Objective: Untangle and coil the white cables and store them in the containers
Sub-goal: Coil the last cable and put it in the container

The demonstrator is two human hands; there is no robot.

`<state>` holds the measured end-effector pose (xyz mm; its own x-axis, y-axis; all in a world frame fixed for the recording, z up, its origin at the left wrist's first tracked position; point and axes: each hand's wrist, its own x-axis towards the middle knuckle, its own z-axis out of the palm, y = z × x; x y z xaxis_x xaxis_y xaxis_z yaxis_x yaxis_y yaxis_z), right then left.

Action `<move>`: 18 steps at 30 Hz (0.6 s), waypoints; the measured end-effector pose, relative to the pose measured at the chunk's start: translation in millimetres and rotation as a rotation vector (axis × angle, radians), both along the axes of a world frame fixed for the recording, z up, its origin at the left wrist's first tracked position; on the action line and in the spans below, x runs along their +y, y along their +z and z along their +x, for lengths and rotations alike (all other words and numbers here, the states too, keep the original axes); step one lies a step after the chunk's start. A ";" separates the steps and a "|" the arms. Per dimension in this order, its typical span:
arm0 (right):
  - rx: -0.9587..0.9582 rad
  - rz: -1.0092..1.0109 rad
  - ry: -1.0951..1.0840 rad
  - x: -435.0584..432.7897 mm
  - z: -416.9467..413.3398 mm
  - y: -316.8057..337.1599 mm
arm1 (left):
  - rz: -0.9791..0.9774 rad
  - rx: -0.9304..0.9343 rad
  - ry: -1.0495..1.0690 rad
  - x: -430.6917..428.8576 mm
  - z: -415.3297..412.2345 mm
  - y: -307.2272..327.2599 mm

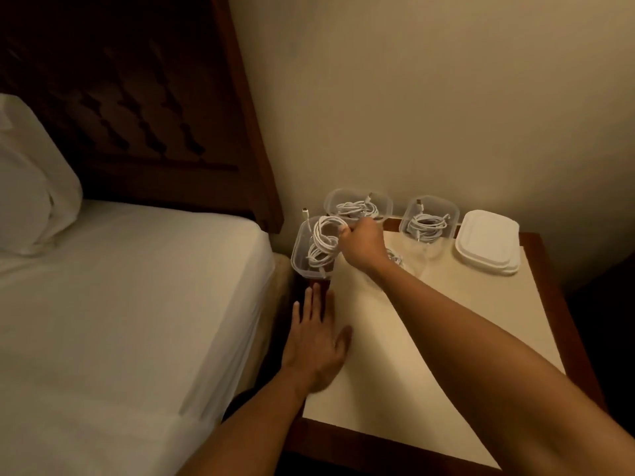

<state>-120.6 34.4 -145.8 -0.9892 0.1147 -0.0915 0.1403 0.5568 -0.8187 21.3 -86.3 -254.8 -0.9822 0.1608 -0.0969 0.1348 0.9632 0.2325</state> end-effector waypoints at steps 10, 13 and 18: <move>0.082 0.630 0.246 -27.6 -4.2 -20.7 | 0.051 -0.002 0.050 -0.6 0.9 -3.9; 0.146 0.869 0.334 -25.5 -0.3 -22.6 | 0.045 -0.009 0.049 -0.6 1.1 -5.0; 0.235 1.077 0.376 -27.8 -1.4 -27.4 | 0.069 -0.010 0.067 -1.3 0.6 -5.6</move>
<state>-122.0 6.6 -173.1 -0.9570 -0.2830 0.0642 -0.2741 0.9542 0.1194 21.9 -87.6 -260.4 -0.9901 0.1016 -0.0973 0.0681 0.9516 0.2997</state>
